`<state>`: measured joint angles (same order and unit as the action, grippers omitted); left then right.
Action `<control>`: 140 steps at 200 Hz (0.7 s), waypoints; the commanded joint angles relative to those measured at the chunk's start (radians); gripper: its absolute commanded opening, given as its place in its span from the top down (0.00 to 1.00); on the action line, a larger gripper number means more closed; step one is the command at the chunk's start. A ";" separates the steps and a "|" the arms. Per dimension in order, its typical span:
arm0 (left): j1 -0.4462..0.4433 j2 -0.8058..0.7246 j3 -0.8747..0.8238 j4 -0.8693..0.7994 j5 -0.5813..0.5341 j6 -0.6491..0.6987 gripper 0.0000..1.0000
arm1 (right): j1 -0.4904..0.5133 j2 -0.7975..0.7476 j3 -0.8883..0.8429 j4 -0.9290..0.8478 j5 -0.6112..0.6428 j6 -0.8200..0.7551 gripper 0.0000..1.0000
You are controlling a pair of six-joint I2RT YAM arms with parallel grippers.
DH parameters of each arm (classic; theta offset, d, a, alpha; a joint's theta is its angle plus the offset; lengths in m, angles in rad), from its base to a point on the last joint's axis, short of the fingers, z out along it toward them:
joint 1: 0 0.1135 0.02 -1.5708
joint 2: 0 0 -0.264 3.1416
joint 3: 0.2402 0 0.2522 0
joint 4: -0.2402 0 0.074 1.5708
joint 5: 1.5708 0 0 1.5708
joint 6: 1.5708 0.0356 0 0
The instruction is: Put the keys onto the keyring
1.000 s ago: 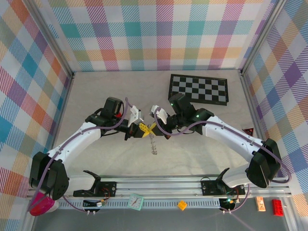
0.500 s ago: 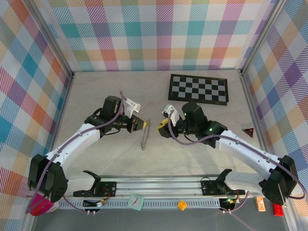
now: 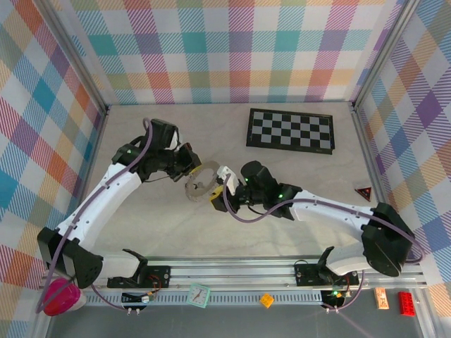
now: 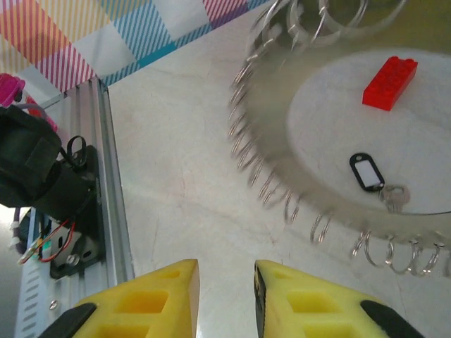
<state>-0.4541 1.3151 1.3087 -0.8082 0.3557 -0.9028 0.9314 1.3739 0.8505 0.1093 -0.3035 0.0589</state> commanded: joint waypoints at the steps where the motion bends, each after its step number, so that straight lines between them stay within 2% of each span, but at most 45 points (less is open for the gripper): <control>1: -0.008 0.064 0.009 -0.154 0.124 -0.277 1.00 | 0.018 0.016 -0.010 0.189 0.021 -0.071 0.74; 16: -0.008 0.063 -0.015 -0.120 0.216 -0.368 1.00 | 0.021 0.022 -0.047 0.274 0.067 -0.112 0.75; 35: -0.008 0.033 -0.032 -0.086 0.246 -0.458 1.00 | 0.022 0.023 -0.077 0.305 0.111 -0.148 0.76; 57: -0.008 0.024 -0.031 -0.091 0.287 -0.485 1.00 | 0.026 0.002 -0.106 0.301 0.119 -0.232 0.76; 105: -0.006 0.022 -0.053 -0.157 0.359 -0.485 1.00 | 0.026 -0.136 -0.132 0.127 0.114 -0.365 0.75; 140: -0.006 0.021 -0.094 -0.137 0.407 -0.501 1.00 | 0.025 -0.220 -0.132 -0.024 0.086 -0.402 0.75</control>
<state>-0.4561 1.3582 1.2396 -0.9184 0.6777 -1.3708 0.9504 1.2045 0.7288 0.2092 -0.1936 -0.2749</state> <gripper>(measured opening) 0.042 0.248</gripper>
